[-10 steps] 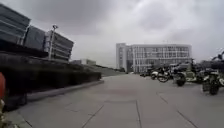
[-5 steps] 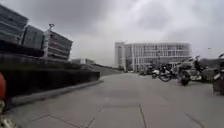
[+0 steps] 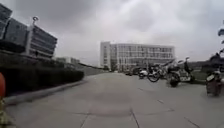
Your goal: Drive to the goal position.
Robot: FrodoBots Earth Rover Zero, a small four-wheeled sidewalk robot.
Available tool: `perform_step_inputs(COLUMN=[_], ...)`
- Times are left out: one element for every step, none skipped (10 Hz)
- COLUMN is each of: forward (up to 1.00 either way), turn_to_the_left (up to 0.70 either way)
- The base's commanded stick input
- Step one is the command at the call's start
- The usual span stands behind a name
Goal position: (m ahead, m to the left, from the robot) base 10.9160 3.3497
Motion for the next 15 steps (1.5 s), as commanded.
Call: perform_step_inputs(forward=[0.7, 0.7, 0.7, 0.7, 0.7, 0.7, 0.7, 0.7, 0.7, 0.7, 0.7, 0.7, 0.7, 0.7, 0.7], turn_to_the_left=[-0.35, -0.35, -0.35, -0.35, -0.26, -0.15, -0.04, 0.04, 0.09, 0.14, 0.19, 0.24, 0.3, 0.35, 0.35])
